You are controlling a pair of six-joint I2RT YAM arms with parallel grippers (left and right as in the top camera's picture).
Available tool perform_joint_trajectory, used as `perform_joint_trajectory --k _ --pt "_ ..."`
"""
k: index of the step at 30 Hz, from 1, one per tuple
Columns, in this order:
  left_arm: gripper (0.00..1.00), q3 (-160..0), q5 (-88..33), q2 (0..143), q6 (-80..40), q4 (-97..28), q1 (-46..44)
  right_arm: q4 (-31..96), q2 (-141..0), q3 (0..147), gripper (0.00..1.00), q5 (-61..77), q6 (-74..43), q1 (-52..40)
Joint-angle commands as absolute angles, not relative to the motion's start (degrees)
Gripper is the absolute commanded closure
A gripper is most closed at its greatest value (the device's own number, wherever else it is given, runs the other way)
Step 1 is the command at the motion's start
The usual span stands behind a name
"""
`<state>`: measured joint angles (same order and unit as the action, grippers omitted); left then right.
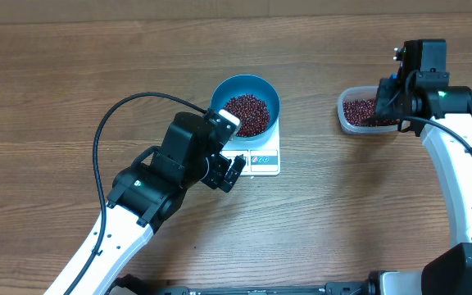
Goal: Scoop item into bowl and weigh 150g on scale
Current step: 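Lower the blue scoop into the bean tub with the right gripper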
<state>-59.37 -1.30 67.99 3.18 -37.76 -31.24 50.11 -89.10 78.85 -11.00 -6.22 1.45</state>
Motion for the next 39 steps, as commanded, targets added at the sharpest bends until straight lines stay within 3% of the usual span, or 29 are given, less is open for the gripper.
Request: perform_joint_trajectory --k 1,8,15,25,39 --pt "0.0 -59.51 -1.3 67.22 3.68 -37.67 -31.14 49.6 -87.39 79.9 0.96 -8.49 -21.28 1.28" --pt "0.0 -59.51 -1.3 67.22 3.68 -37.67 -31.14 51.48 -87.64 79.83 0.96 -8.49 -49.8 1.28" --pt "0.0 -59.51 -1.3 67.22 3.68 -37.67 -31.14 51.77 -88.73 79.83 0.96 -9.15 -65.1 1.28" --pt "0.01 -59.51 -1.3 67.22 3.68 -37.67 -31.14 50.98 -90.67 77.36 0.96 -9.15 -76.97 1.28" --pt "0.0 -59.51 -1.3 67.22 3.68 -37.67 -31.14 46.26 -95.64 76.86 0.96 -10.85 -76.71 1.28"
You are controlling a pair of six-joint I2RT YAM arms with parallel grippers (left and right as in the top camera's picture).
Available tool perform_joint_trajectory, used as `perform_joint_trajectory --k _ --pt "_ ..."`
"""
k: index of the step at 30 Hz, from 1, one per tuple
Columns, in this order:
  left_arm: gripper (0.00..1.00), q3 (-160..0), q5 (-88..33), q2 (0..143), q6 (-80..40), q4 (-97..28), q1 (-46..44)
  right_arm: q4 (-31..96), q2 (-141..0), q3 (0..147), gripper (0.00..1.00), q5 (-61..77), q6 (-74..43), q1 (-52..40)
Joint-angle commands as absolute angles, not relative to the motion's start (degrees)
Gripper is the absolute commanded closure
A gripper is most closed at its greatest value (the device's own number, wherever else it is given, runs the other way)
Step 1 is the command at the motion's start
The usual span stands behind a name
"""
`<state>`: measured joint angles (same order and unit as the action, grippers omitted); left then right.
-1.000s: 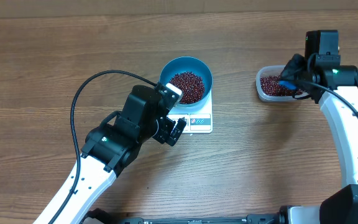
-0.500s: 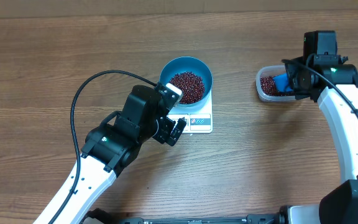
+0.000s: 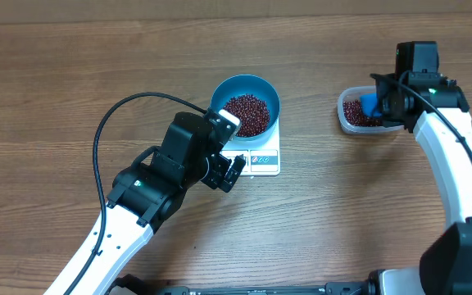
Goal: Scoop item into bowl and weigh 150g on scale
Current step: 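Lower the blue scoop into the bean tub with the right gripper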
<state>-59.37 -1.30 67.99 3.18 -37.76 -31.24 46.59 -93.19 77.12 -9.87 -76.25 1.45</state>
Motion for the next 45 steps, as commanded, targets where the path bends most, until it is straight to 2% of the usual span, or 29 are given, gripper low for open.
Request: perform_joint_trajectory --k 1,11,13,16,19,22,27,29,45 --pt "0.0 -59.51 -1.3 67.22 3.68 -37.67 -31.14 46.11 -96.31 76.86 0.96 -10.81 -76.71 1.28" --pt "0.0 -59.51 -1.3 67.22 3.68 -37.67 -31.14 45.28 -100.4 76.86 0.95 -10.41 -76.49 1.28" --pt "0.0 -59.51 -1.3 67.22 3.68 -37.67 -31.14 45.82 -100.44 76.86 0.82 -10.41 -76.49 1.28" --pt "0.0 -59.51 -1.3 67.22 3.68 -37.67 -31.14 47.22 -100.44 76.86 0.51 -10.41 -76.44 1.28" --pt "0.0 -59.51 -1.3 67.22 3.68 -37.67 -31.14 49.04 -100.44 76.88 0.27 -10.44 -76.44 1.28" --pt "0.0 -59.51 -1.3 67.22 3.68 -37.67 -31.14 50.3 -100.42 76.88 0.15 -10.44 -76.2 1.3" --pt "0.0 -59.51 -1.3 67.22 3.68 -37.67 -31.14 50.78 -100.42 76.88 0.03 -10.41 -71.66 1.3" --pt "0.0 -59.51 -1.3 67.22 3.68 -37.67 -31.14 51.99 -100.4 76.88 0.0 -10.44 -71.5 1.3" --pt "0.0 -59.51 -1.3 67.22 3.68 -37.67 -31.14 65.8 -100.25 76.88 0.0 -10.44 -71.55 1.3"
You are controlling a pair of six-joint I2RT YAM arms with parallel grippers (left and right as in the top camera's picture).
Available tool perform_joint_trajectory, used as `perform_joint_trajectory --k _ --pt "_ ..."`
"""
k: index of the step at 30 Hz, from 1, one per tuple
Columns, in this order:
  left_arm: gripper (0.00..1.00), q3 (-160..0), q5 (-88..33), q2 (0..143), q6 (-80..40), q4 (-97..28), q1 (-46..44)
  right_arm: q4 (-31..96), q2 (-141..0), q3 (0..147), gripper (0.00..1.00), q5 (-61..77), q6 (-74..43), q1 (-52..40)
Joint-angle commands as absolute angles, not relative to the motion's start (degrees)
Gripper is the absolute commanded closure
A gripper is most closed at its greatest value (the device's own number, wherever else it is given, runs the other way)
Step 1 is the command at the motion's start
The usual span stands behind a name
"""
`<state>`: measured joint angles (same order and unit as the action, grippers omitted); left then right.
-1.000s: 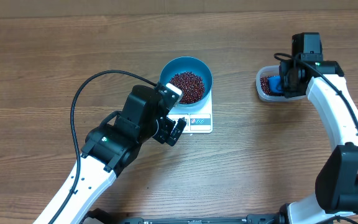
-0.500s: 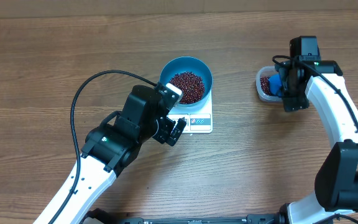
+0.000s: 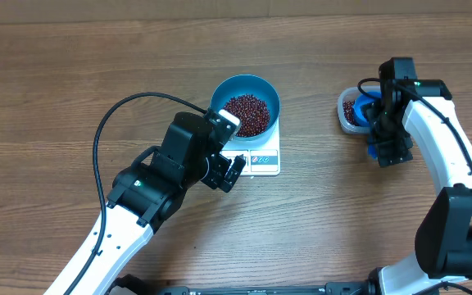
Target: Scoop item into bowl and weigh 150g on scale
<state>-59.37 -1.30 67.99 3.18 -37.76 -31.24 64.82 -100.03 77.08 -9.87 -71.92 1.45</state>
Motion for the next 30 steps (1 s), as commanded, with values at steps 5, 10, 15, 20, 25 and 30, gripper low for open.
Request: perform_joint_trajectory --k 5,10,15,20,25,30 --pt "0.0 -59.51 -1.3 67.22 3.68 -37.67 -31.14 67.02 -100.09 76.9 0.0 -10.44 -71.53 1.3" --pt "0.0 -59.51 -1.3 67.22 3.68 -37.67 -31.14 67.2 -98.63 77.41 0.0 -10.66 -71.48 1.3" --pt "0.01 -59.51 -1.3 67.22 3.68 -37.67 -31.14 68.84 -95.33 80.12 0.0 -13.06 -65.76 1.3" --pt "0.0 -59.51 -1.3 67.22 3.68 -37.67 -31.14 69.08 -89.84 84.2 0.0 -13.41 -42.44 1.28" --pt "0.01 -59.51 -1.3 67.22 3.68 -37.67 -31.14 71.35 -85.19 86.52 0.0 -13.26 -26.02 1.28" --pt "0.0 -59.51 -1.3 67.22 3.68 -37.67 -31.14 74.28 -80.4 87.07 0.0 -13.26 -16.23 1.28"
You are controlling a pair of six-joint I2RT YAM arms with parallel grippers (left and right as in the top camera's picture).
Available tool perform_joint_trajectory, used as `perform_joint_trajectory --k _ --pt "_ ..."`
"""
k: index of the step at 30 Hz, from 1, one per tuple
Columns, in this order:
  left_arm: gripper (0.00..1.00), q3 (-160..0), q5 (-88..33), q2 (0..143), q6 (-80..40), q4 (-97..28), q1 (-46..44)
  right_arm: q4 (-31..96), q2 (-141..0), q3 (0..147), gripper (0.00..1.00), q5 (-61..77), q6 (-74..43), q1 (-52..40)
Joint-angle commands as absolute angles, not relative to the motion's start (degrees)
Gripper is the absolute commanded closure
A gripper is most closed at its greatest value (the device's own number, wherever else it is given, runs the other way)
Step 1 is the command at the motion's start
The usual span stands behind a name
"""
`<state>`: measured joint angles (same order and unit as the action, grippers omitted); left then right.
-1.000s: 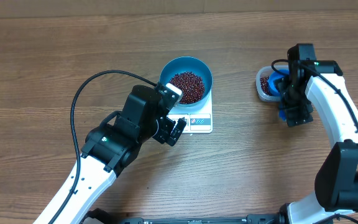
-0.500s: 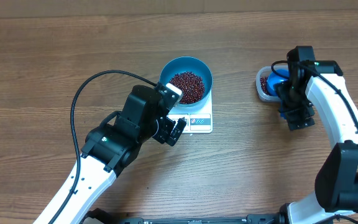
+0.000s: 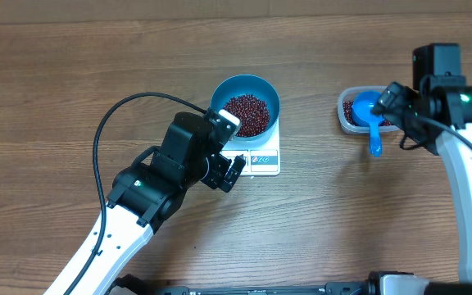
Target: Scoop item into bowl and weigh 150g on scale
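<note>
The blue bowl point(image 3: 245, 90) holds red beans point(image 3: 246, 113) and stands on the white scale point(image 3: 260, 161). My left gripper point(image 3: 235, 171) rests at the scale's front left corner, open and holding nothing. A clear container point(image 3: 347, 121) of red beans sits at the right. The blue scoop point(image 3: 367, 107) lies in it, its handle point(image 3: 375, 143) sticking out over the near rim. My right gripper point(image 3: 393, 103) is just right of the scoop's cup, apparently open, and does not hold the handle.
The brown wooden table point(image 3: 72, 74) carries everything. The left arm's black cable point(image 3: 105, 131) loops over the table left of the scale. The right arm's white link point(image 3: 469, 188) runs along the right edge.
My right gripper was over the scoop's handle in front of the container. It now sits further right and back, beside the scoop's cup, and the scoop lies free in the container. The left arm is unchanged.
My right gripper first hung over the bean container at its right side. Then the blue scoop showed in the container under it. Later the gripper stood over the handle at the container's near rim, and now it is off the scoop. Bowl, scale and left arm stayed put.
</note>
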<state>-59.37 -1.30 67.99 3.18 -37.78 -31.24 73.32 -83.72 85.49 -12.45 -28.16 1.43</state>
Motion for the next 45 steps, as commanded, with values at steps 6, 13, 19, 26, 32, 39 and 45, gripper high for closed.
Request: perform_joint_trajectory --k 6,13,19,26,32,39,45 --pt "0.0 -59.51 -1.3 67.22 3.68 -37.67 -31.14 75.31 -74.08 87.11 0.0 -13.26 -14.68 1.26" --pt "0.01 -59.51 -1.3 67.22 3.68 -37.67 -31.14 75.55 -67.72 87.11 0.0 -13.26 -14.68 1.28" --pt "0.01 -59.51 -1.3 67.22 3.68 -37.67 -31.14 75.57 -66.63 87.09 0.0 -13.26 -14.7 1.28" --pt "0.0 -59.51 -1.3 67.22 3.68 -37.67 -31.14 75.7 -68.1 87.07 0.0 -13.26 -14.7 1.28" --pt "0.0 -59.51 -1.3 67.22 3.68 -37.67 -31.14 75.57 -69.38 87.07 0.0 -11.9 -8.32 1.28" --pt "0.0 -59.51 -1.3 67.22 3.68 -37.67 -31.14 75.5 -70.39 87.07 0.0 -9.98 -0.16 1.28" --pt "0.0 -59.51 -1.3 67.22 3.68 -37.67 -31.14 75.53 -71.07 87.07 0.0 -10.0 -0.16 1.28"
